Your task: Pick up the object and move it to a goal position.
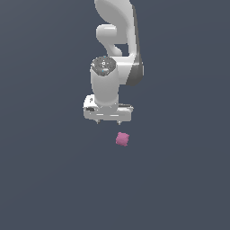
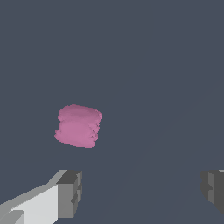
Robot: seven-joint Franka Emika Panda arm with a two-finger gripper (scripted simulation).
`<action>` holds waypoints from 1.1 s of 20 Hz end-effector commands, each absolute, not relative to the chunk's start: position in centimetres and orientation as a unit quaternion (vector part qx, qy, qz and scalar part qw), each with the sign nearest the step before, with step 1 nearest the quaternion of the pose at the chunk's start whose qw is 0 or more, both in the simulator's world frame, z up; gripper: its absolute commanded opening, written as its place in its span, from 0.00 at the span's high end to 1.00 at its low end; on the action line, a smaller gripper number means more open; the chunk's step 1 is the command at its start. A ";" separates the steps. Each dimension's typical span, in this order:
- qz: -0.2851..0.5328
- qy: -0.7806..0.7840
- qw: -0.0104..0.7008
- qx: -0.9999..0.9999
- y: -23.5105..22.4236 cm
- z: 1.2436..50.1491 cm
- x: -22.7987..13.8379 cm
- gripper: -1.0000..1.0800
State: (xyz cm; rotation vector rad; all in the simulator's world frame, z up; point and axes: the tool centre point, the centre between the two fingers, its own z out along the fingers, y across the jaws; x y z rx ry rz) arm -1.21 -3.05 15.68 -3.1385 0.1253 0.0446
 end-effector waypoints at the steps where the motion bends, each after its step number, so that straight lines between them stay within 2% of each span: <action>1: 0.014 0.040 0.000 -0.999 -3.1 15.7 -1.2 0.04; 22: 0.023 0.038 -0.011 -0.999 -1.8 14.2 -1.0 0.04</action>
